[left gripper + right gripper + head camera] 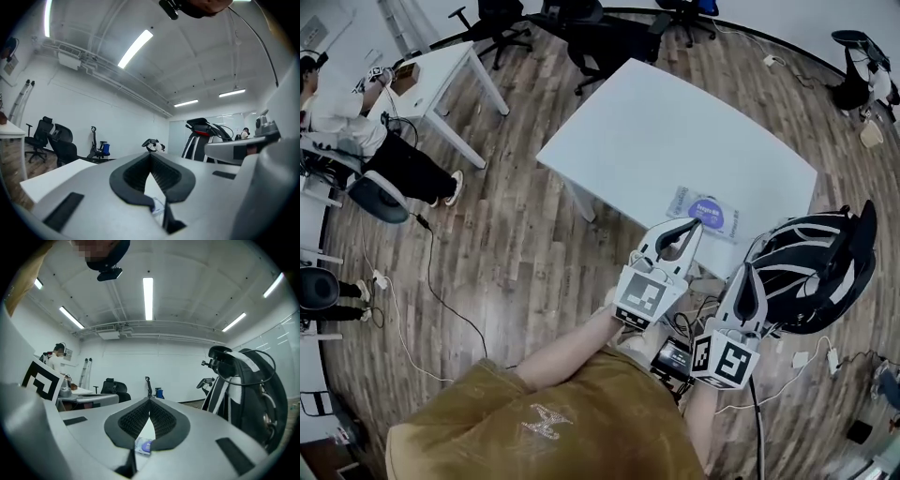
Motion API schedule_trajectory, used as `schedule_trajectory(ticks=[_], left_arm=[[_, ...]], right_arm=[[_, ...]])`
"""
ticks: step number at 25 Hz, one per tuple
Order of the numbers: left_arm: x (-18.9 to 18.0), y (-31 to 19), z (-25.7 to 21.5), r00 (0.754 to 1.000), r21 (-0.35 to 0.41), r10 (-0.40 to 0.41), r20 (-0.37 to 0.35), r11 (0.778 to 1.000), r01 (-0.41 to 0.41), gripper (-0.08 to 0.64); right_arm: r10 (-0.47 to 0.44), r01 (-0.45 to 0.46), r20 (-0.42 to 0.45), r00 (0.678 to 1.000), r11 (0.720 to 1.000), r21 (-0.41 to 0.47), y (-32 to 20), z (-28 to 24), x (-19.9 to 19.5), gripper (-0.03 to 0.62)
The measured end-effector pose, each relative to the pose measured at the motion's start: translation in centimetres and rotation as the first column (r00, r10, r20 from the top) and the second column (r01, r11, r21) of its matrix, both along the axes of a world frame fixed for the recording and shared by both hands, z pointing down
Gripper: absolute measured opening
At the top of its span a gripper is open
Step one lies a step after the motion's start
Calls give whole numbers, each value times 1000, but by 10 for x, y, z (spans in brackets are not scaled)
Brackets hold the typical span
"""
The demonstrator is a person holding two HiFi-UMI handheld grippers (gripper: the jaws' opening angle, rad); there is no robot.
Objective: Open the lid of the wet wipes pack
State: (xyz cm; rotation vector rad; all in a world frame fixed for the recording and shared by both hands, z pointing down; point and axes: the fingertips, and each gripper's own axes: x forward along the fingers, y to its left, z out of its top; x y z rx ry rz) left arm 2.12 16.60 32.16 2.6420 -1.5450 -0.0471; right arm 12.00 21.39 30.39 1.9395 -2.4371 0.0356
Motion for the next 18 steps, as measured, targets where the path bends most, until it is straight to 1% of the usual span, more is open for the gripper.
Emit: schedule_trajectory(ticks=[2, 4, 7, 12, 15, 18], left_arm=[[0, -16, 3, 1000, -5, 21, 5, 1000, -21, 6], [1, -26, 7, 999, -9, 45, 22, 999, -45, 6], [-5, -41, 10, 997, -9, 73, 21, 997, -73, 6], [-17, -60, 14, 995, -21, 99, -1, 995, -99, 6], [-21, -67, 16, 995, -30, 99, -13, 995, -99, 6], [-18, -73, 15, 994, -34, 105, -7, 994, -105, 6]], right_arm=[[-15, 15, -15, 1000, 1000, -15, -14, 4, -4, 8], [-23, 22, -13, 1000, 999, -39, -25, 15, -7, 8], [9, -9, 7, 1000, 999, -52, -41, 24, -3, 8], [61, -57, 58, 996, 996, -62, -56, 21, 11, 8], [67, -65, 28, 997, 995, -70, -62, 20, 9, 8], [75, -73, 23, 997, 994, -78, -66, 21, 10, 8]])
